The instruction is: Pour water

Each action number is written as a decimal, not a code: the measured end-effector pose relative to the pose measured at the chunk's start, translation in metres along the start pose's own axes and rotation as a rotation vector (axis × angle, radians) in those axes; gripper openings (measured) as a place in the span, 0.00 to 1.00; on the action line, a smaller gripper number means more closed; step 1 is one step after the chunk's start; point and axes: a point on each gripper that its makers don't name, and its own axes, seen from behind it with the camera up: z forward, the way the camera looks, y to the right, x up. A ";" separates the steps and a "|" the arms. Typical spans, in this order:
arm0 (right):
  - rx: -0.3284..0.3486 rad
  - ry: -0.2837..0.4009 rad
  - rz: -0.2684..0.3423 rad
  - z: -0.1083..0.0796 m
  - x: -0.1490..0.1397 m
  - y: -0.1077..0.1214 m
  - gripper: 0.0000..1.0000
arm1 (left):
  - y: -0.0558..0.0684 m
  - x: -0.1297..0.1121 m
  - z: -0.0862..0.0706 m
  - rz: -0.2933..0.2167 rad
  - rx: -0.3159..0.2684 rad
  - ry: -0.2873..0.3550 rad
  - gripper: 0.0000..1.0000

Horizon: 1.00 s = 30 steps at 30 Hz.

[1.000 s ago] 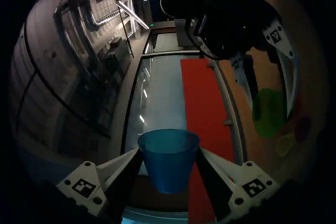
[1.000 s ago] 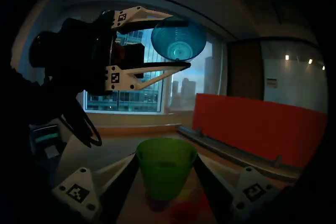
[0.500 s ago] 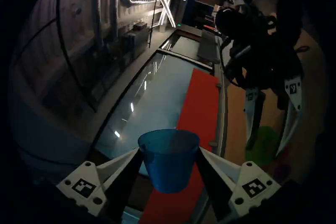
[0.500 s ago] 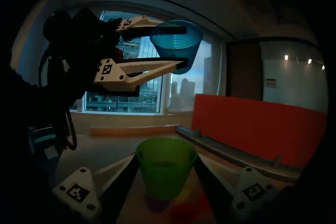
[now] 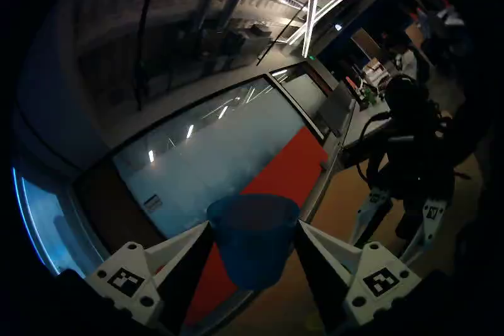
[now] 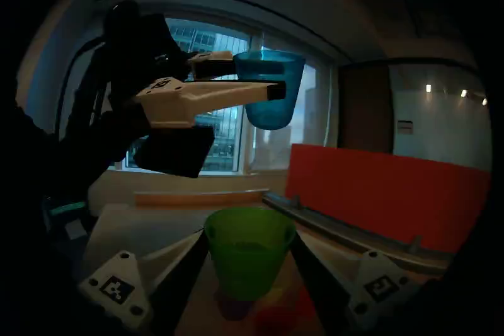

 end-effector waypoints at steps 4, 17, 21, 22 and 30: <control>-0.004 -0.001 -0.002 -0.001 0.001 0.001 0.90 | -0.011 -0.005 0.002 -0.123 0.014 -0.009 0.84; -0.012 0.009 -0.003 -0.007 0.009 0.003 0.91 | -0.034 -0.015 0.016 -0.531 0.015 0.005 0.84; -0.013 0.010 -0.004 -0.008 0.010 0.003 0.90 | -0.038 -0.018 0.019 -0.619 0.006 0.020 0.84; -0.014 0.010 -0.003 -0.007 0.010 0.003 0.90 | -0.039 -0.020 0.019 -0.619 0.009 0.018 0.84; -0.020 0.005 0.002 -0.007 0.008 0.003 0.90 | -0.038 -0.032 0.014 -0.582 0.023 0.007 0.84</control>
